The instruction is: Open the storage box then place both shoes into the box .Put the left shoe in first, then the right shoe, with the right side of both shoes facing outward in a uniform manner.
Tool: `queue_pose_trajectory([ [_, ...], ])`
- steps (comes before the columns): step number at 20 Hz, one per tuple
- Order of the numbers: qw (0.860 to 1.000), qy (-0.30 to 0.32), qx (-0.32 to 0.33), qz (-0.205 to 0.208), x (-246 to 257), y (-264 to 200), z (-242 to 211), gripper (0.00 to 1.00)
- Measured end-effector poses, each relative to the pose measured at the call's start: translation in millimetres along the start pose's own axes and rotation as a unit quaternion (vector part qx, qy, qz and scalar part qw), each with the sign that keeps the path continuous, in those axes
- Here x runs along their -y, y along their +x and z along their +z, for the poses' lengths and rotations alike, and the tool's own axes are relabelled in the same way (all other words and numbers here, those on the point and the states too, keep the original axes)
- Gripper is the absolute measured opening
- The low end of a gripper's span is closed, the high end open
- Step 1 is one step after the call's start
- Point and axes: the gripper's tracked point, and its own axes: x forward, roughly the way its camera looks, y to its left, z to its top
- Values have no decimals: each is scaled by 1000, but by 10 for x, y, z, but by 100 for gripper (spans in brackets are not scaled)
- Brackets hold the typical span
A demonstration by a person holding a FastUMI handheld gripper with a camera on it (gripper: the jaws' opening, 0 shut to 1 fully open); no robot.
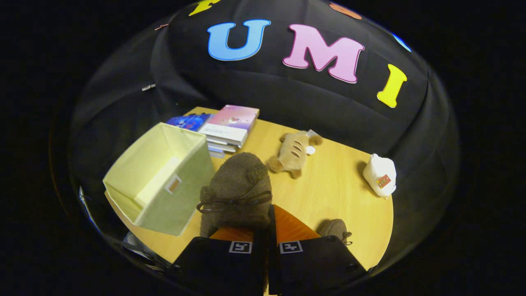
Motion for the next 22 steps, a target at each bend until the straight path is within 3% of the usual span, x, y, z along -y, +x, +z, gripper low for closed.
queue_pose_trajectory([
  [9,993,58,-9,99,-1494,114,768,10],
  [17,993,59,-75,64,-2203,846,602,10],
  [22,986,61,-149,38,-2467,1251,157,10],
])
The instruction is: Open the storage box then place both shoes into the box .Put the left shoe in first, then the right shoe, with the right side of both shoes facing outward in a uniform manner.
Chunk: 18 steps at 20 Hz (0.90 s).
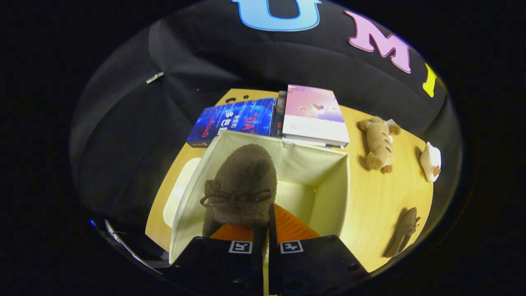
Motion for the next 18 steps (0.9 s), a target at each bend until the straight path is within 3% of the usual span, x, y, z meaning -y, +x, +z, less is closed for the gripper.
queue_pose_trajectory([
  [8,997,0,-77,-25,-164,469,-361,10],
  [11,995,6,-96,-9,-214,522,-393,10],
  [13,995,8,-96,2,-225,540,-367,15],
  [15,995,6,-96,11,-231,518,-357,27],
  [18,996,-16,-82,19,-158,412,-330,59],
])
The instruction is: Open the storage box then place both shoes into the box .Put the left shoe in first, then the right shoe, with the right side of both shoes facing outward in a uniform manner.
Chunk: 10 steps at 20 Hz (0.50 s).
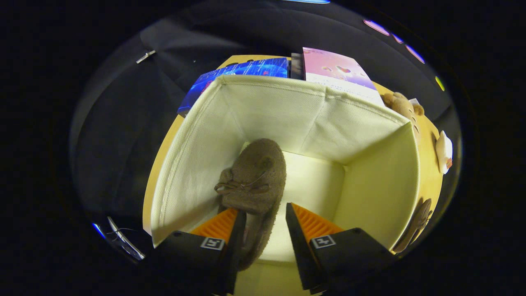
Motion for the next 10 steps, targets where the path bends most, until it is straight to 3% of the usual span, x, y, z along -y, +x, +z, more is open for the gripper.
queue_pose_trajectory([
  [2,999,-27,25,4,51,-153,40,81],
  [4,996,-50,67,17,84,-390,124,92],
  [10,966,-114,227,35,467,-1470,276,98],
])
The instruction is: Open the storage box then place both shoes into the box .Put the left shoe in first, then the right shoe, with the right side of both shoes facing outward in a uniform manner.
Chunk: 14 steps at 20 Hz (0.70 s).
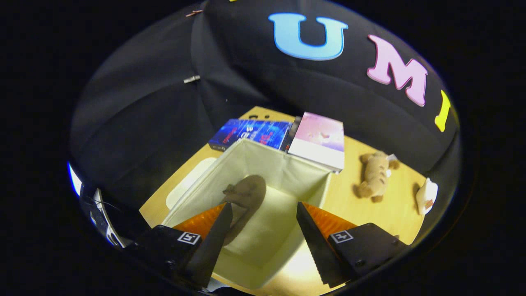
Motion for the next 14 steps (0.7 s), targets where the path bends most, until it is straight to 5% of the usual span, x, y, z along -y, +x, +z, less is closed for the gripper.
queue_pose_trajectory([
  [3,997,6,74,7,275,-523,87,98],
  [6,994,2,103,-27,890,-1011,-175,99],
  [14,985,35,21,-166,2534,-1801,-1628,99],
])
